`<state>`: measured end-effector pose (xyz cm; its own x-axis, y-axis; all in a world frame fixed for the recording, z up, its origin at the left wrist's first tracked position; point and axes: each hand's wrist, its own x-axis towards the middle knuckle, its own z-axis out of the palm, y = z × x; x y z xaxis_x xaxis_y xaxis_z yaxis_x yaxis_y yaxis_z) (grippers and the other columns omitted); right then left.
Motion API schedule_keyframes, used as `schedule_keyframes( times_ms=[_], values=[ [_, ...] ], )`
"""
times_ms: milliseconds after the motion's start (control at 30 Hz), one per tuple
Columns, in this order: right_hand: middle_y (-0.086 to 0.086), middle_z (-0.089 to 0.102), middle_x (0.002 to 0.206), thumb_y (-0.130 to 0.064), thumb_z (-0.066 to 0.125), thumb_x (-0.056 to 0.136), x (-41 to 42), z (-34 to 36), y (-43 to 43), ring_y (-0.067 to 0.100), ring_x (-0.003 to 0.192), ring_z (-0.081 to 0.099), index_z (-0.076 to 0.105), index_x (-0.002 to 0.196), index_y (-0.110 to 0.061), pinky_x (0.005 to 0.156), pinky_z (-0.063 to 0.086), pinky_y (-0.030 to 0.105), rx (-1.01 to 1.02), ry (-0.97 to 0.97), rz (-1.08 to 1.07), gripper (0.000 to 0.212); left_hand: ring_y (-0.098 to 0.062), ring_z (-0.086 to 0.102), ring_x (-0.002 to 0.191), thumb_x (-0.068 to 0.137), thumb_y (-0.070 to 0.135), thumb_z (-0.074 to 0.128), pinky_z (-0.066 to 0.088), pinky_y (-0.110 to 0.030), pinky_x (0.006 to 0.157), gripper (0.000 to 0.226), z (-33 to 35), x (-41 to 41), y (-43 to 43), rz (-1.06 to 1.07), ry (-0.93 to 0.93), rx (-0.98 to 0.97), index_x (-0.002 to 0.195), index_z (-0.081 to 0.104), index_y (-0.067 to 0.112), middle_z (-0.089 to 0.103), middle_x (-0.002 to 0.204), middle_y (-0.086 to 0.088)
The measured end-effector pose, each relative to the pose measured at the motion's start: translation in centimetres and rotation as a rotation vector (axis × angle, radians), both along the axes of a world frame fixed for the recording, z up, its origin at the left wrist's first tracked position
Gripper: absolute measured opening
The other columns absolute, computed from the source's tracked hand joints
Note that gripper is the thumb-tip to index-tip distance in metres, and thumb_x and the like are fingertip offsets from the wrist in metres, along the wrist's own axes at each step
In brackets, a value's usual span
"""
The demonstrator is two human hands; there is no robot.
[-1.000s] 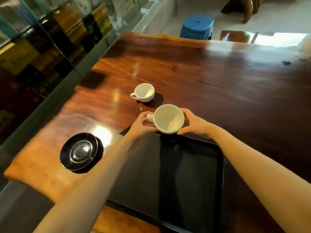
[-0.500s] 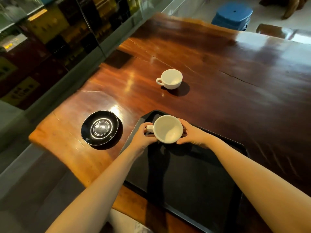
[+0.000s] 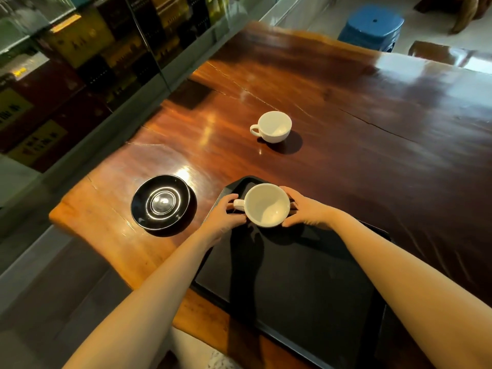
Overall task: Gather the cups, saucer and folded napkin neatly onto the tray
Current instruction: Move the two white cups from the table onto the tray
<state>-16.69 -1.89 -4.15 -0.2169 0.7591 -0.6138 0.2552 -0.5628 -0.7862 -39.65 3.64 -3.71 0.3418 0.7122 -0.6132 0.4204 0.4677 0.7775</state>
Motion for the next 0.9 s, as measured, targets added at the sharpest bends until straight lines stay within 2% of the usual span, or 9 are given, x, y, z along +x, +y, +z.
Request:
schedule_keyframes(
  times_ms=[67,133,200,300,467,600,700,800,900],
  values=[
    [0.001,0.035,0.146,0.007,0.068,0.077,0.9,0.6,0.8,0.018,0.126,0.041,0.016,0.148,-0.024,0.106,0.038,0.038,-0.048,-0.036,0.046,0.093,-0.029,0.059,0.113,0.081,-0.006,0.061,0.052,-0.038,0.094,0.068,0.9,-0.7,0.8,-0.035,0.073,-0.029,0.14,0.035,0.016,0.049,0.133,-0.016],
    [0.005,0.035,0.149,0.006,0.067,0.079,2.1,1.4,2.0,0.023,0.13,0.043,0.015,0.149,-0.022,0.106,0.041,0.039,-0.105,-0.086,0.098,0.092,-0.027,0.062,0.105,0.083,-0.008,0.056,0.055,-0.035,0.087,0.062,2.3,-1.2,1.7,-0.096,0.206,-0.008,0.139,0.038,0.011,0.053,0.128,-0.018],
    [0.008,0.033,0.151,0.004,0.066,0.08,3.3,2.3,3.3,0.025,0.133,0.041,0.02,0.148,-0.022,0.102,0.043,0.035,-0.145,-0.15,0.149,0.086,-0.023,0.062,0.094,0.085,-0.005,0.052,0.057,-0.032,0.077,0.051,3.8,-1.2,3.4,-0.189,0.33,0.069,0.134,0.045,0.008,0.056,0.123,-0.015],
    [0.009,0.037,0.15,-0.001,0.065,0.084,4.7,3.6,5.3,0.026,0.133,0.041,0.027,0.146,-0.019,0.1,0.043,0.035,-0.185,-0.277,0.18,0.075,-0.023,0.059,0.094,0.087,0.002,0.052,0.056,-0.033,0.076,0.041,5.9,0.2,7.0,-0.371,0.436,0.197,0.127,0.051,0.009,0.055,0.125,-0.013],
    [0.009,0.034,0.15,-0.012,0.068,0.083,5.7,4.1,9.1,0.031,0.132,0.04,0.03,0.145,-0.02,0.1,0.044,0.042,-0.249,-0.462,0.225,0.073,-0.024,0.06,0.101,0.091,0.014,0.053,0.054,-0.043,0.091,0.043,6.6,4.4,13.0,-0.668,0.546,0.236,0.132,0.046,0.012,0.053,0.13,-0.011],
    [0.008,0.034,0.152,-0.02,0.069,0.083,5.7,3.5,12.0,0.031,0.135,0.038,0.027,0.146,-0.019,0.108,0.037,0.047,-0.293,-0.538,0.2,0.076,-0.027,0.061,0.106,0.091,0.019,0.055,0.054,-0.046,0.091,0.045,5.7,7.2,17.3,-0.861,0.6,0.253,0.135,0.045,0.014,0.058,0.124,-0.013],
    [0.007,0.03,0.153,-0.021,0.069,0.084,5.8,3.1,14.4,0.031,0.138,0.034,0.025,0.147,-0.016,0.112,0.033,0.045,-0.289,-0.594,0.165,0.077,-0.025,0.059,0.099,0.09,0.019,0.057,0.055,-0.042,0.087,0.049,4.9,8.8,20.3,-0.913,0.608,0.257,0.136,0.043,0.014,0.057,0.116,-0.01],
    [0.008,0.027,0.155,-0.022,0.072,0.08,6.0,2.3,16.4,0.032,0.137,0.034,0.02,0.148,-0.016,0.111,0.035,0.048,-0.288,-0.586,0.093,0.085,-0.024,0.056,0.097,0.089,0.019,0.058,0.053,-0.037,0.081,0.049,3.8,9.9,23.1,-0.937,0.614,0.274,0.135,0.043,0.012,0.055,0.125,-0.011],
    [0.006,0.023,0.156,-0.024,0.078,0.074,6.2,1.7,18.4,0.03,0.14,0.028,0.017,0.149,-0.017,0.113,0.029,0.05,-0.24,-0.584,0.065,0.098,-0.026,0.057,0.099,0.089,0.023,0.06,0.055,-0.04,0.084,0.051,2.8,10.6,25.4,-0.962,0.641,0.291,0.136,0.043,0.011,0.055,0.128,-0.013]
  ],
)
